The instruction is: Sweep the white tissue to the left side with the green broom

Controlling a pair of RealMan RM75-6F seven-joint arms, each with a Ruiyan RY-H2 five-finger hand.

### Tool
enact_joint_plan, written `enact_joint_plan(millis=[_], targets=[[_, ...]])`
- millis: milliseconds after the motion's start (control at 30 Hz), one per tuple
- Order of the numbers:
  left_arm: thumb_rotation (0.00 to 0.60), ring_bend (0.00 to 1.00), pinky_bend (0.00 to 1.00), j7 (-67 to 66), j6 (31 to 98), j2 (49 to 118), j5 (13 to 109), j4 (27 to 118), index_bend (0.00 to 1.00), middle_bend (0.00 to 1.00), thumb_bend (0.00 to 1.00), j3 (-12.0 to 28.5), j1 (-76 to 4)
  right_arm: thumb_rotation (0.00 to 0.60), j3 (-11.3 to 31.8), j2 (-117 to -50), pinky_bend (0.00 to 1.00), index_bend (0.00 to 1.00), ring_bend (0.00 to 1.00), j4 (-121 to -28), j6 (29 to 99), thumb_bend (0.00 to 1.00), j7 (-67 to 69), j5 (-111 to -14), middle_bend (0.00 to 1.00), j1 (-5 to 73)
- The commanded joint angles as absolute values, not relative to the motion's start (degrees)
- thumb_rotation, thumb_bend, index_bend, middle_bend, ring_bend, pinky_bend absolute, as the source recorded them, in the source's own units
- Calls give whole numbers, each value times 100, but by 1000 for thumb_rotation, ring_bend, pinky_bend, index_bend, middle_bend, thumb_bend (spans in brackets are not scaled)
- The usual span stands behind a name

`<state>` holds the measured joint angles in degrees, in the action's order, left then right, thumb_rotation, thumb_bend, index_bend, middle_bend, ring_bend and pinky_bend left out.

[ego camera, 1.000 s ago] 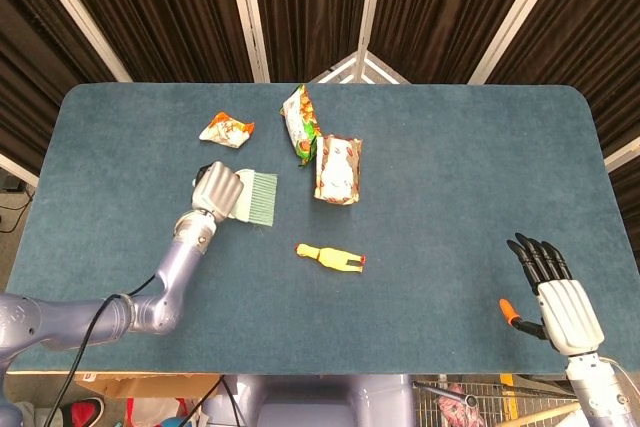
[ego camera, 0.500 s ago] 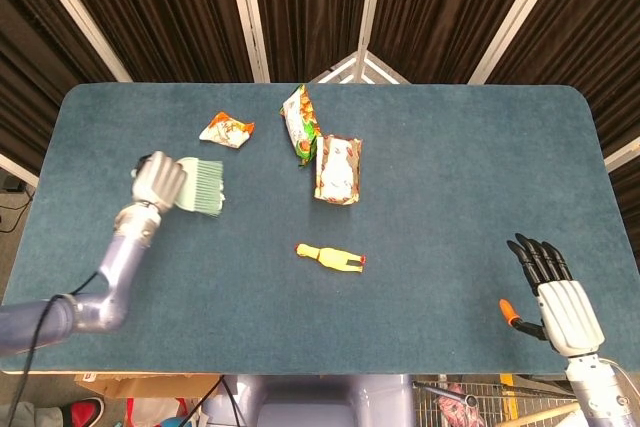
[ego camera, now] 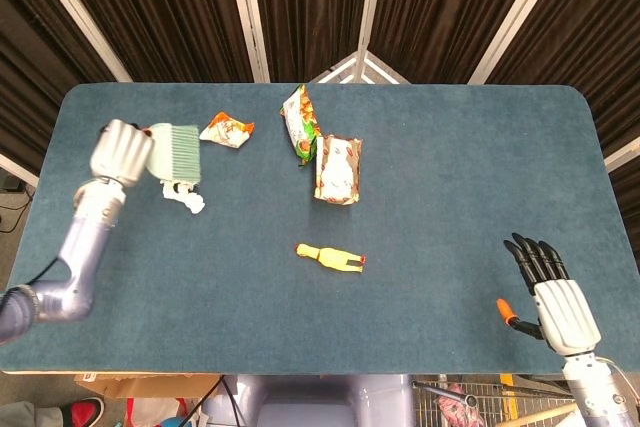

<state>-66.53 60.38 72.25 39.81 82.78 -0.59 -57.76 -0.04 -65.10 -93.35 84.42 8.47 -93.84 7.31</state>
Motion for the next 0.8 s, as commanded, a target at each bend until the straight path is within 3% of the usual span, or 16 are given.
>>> enact_joint_plan(millis=[33, 367, 800], targets=[[600, 968, 949, -6899, 5988, 7811, 3787, 8172, 723, 919, 820, 29, -5916, 600, 4, -6499, 0, 0, 0, -9326, 8443, 343, 884, -9356, 0, 724], [600, 969, 949, -7085, 5926, 8340, 3824, 8020, 723, 920, 820, -144, -5922, 600, 11, -6470, 0, 0, 0, -9302, 8461, 344, 965, -9327, 0, 706], [600, 969, 949, -6447, 5935, 7499, 4115, 7422, 723, 921, 820, -774, -5104, 600, -4, -6493, 0, 0, 0, -9331, 8452, 344, 793, -9334, 0, 688]])
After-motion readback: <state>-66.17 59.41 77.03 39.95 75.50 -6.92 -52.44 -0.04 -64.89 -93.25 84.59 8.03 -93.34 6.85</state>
